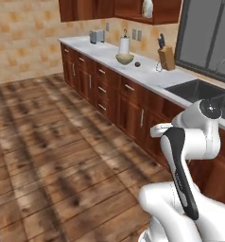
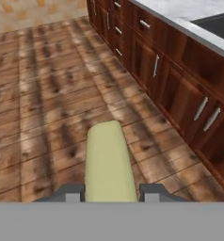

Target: Pick the egg and butter from the fridge and place them by the bowl for mixing.

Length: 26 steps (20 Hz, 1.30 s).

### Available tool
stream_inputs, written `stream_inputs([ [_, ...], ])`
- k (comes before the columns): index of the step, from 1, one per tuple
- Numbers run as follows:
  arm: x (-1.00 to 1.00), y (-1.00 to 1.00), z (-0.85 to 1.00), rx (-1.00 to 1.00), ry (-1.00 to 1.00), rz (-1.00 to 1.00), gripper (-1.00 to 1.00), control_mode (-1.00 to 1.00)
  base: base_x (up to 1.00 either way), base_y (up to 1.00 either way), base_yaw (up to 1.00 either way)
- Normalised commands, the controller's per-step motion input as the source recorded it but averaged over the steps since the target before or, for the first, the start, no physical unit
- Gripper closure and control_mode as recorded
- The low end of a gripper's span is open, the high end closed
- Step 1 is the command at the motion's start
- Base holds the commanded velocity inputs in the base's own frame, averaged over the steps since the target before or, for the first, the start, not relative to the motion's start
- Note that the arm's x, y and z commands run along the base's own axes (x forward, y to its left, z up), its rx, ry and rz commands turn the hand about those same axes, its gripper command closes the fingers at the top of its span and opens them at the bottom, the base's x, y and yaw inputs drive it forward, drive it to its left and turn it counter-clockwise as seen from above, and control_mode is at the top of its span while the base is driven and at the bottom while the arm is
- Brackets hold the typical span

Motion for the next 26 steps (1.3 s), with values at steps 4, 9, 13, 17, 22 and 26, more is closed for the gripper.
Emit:
stream_inputs([
  [4,0.0,0.0,0.0,0.0,0.0,0.0,1.0,1.0,0.93,0.03,0.06],
  [9,0.0,0.0,0.0,0.0,0.0,0.0,1.0,1.0,0.93,0.02,0.03],
  [13,0.0,0.0,0.0,0.0,0.0,0.0,1.0,1.0,0.93,0.01,0.03],
  [17,0.0,0.0,0.0,0.0,0.0,0.0,1.0,1.0,0.94,0.0,0.02],
  [22,0.0,0.0,0.0,0.0,0.0,0.0,1.0,1.0,0.94,0.0,0.02],
  [26,0.0,0.0,0.0,0.0,0.0,0.0,1.0,1.0,0.94,0.0,0.01],
])
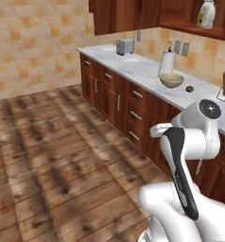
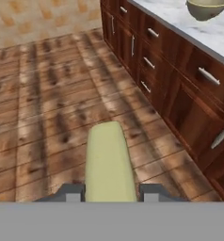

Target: Pick the egg and butter from the fridge and place them by the bowl for mixing.

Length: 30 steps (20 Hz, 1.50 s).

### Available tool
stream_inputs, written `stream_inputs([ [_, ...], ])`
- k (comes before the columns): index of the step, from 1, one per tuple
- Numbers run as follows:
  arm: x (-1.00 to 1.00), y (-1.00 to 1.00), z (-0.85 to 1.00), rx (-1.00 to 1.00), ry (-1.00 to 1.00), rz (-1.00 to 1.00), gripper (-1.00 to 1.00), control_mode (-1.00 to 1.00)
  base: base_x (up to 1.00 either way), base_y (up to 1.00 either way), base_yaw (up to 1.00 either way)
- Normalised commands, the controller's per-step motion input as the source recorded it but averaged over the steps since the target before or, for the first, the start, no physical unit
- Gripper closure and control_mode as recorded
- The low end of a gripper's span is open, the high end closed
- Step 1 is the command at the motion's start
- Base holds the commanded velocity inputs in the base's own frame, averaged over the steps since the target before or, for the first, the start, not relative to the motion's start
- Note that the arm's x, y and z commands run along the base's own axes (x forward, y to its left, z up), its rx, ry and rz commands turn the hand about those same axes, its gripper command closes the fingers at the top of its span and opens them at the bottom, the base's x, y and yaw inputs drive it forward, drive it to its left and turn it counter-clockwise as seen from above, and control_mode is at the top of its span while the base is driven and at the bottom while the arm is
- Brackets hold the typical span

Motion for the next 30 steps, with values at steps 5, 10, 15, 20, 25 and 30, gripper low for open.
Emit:
stream_inputs([
  [5,0.0,0.0,0.0,0.0,0.0,0.0,1.0,1.0,0.94,0.0,0.0],
  [10,0.0,0.0,0.0,0.0,0.0,0.0,1.0,1.0,0.94,0.0,0.0],
  [15,0.0,0.0,0.0,0.0,0.0,0.0,1.0,1.0,0.86,0.01,-0.05],
  [20,0.0,0.0,0.0,0.0,0.0,0.0,1.0,1.0,0.66,0.09,-0.33],
  [25,0.0,0.0,0.0,0.0,0.0,0.0,1.0,1.0,0.57,0.18,-0.45],
  [30,0.0,0.0,0.0,0.0,0.0,0.0,1.0,1.0,0.52,0.21,-0.52],
])
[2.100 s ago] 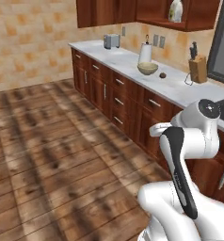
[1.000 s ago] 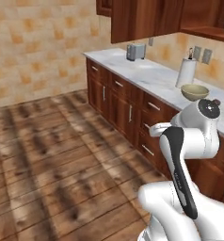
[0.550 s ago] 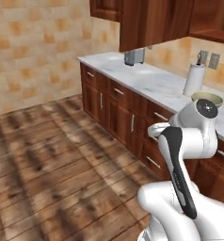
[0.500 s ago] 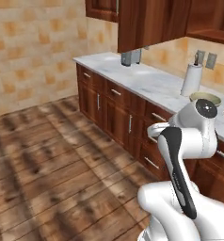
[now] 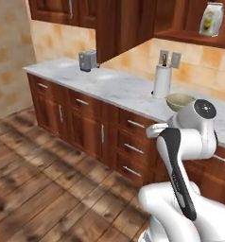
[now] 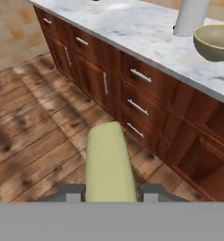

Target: Pick the egg and butter from the fridge and place them by the bowl for mixing.

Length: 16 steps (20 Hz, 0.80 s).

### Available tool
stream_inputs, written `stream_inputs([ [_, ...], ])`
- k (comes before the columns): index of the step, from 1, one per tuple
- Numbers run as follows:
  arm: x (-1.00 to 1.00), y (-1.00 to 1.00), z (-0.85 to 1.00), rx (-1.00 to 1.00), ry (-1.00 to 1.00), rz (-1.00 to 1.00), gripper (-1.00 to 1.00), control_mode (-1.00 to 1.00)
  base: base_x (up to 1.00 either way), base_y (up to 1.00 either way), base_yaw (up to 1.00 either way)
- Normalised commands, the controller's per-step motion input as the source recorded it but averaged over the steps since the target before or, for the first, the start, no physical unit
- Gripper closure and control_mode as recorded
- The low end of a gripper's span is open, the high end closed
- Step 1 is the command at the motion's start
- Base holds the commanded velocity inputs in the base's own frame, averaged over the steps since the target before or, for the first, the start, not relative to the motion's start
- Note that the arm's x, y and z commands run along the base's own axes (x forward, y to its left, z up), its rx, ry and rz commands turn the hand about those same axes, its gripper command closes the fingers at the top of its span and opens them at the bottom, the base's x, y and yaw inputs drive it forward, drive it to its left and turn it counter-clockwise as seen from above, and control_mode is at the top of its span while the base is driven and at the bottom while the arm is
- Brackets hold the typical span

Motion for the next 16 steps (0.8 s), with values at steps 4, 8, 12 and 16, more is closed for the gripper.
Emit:
stream_inputs([
  [4,0.0,0.0,0.0,0.0,0.0,0.0,1.0,1.0,0.45,0.22,-0.59],
  [8,0.0,0.0,0.0,0.0,0.0,0.0,1.0,1.0,0.42,0.23,-0.63],
  [12,0.0,0.0,0.0,0.0,0.0,0.0,1.0,1.0,0.46,0.27,-0.59],
  [16,0.0,0.0,0.0,0.0,0.0,0.0,1.0,1.0,0.48,0.26,-0.56],
])
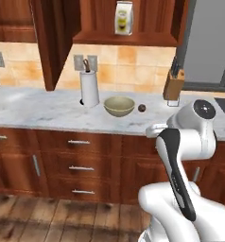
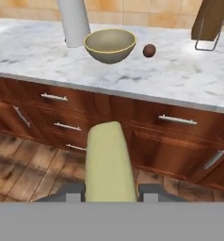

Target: Pick the egg and butter from the fridge and place them by the bowl for mixing.

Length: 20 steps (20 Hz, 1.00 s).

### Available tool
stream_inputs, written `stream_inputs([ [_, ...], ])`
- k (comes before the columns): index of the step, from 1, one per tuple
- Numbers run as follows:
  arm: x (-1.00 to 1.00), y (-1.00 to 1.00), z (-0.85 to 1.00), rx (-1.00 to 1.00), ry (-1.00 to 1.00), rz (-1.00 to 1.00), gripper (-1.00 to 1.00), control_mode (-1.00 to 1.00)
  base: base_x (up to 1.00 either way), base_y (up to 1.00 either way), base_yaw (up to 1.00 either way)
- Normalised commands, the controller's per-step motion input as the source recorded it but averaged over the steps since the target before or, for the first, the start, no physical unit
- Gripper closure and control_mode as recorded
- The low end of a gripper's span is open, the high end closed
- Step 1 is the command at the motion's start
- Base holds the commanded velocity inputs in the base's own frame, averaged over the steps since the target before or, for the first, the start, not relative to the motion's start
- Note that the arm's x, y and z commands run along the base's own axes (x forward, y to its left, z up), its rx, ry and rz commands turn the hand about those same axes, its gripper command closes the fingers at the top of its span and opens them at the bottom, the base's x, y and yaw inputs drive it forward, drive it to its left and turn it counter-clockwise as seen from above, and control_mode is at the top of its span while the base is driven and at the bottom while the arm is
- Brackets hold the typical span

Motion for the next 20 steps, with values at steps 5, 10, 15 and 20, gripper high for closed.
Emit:
stream_inputs([
  [5,0.0,0.0,0.0,0.0,0.0,0.0,1.0,1.0,0.53,0.3,-0.52],
  [10,0.0,0.0,0.0,0.0,0.0,0.0,1.0,1.0,0.6,0.36,-0.43],
  [15,0.0,0.0,0.0,0.0,0.0,0.0,1.0,1.0,0.25,0.57,-0.13],
  [20,0.0,0.0,0.0,0.0,0.0,0.0,1.0,1.0,0.38,0.54,0.0],
])
